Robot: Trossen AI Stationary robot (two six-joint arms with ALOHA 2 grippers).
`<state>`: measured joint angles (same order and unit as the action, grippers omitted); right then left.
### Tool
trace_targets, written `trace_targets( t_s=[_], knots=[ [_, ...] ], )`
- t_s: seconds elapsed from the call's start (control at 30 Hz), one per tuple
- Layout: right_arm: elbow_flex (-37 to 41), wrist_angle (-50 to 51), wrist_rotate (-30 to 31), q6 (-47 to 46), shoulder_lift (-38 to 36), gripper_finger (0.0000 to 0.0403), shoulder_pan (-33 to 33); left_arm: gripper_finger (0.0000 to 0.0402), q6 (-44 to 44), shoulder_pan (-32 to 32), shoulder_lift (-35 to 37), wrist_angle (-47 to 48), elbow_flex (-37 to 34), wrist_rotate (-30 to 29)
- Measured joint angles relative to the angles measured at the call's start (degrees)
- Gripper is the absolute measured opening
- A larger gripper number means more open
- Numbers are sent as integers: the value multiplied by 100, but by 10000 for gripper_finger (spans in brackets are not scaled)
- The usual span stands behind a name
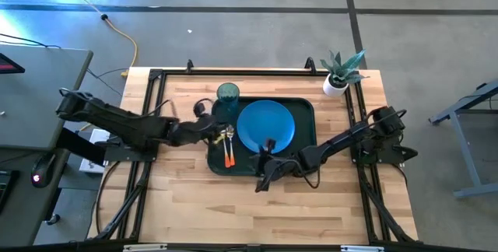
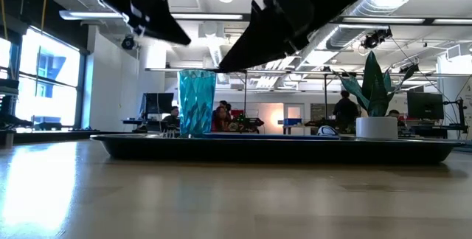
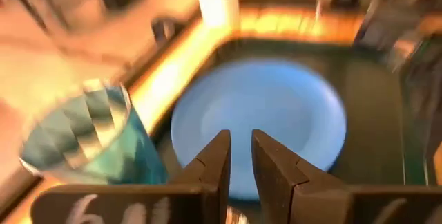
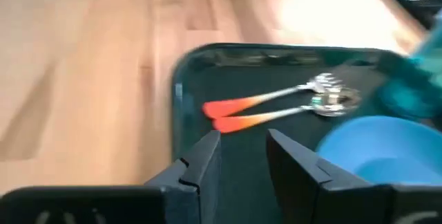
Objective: Pick and place plate/cup/fork/spoon on tray
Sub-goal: Return to Home Position
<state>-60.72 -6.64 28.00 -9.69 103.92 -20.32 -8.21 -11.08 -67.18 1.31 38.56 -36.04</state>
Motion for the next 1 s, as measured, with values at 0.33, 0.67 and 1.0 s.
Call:
trace_targets(
  t_s=[0.33, 0.67, 1.0],
  knots=[
    [1244, -1951, -1782, 445, -1669, 62, 331, 25, 1911, -852, 1170, -4389, -2158, -630],
    [3603, -2612, -1632, 722, -4312, 4, 593, 2, 1939, -967, 2724, -4632, -3268, 164],
    [5094, -4916, -1890, 287, -4399, 1, -82, 1, 1728, -1370, 3123, -4625, -3785, 204]
  ],
)
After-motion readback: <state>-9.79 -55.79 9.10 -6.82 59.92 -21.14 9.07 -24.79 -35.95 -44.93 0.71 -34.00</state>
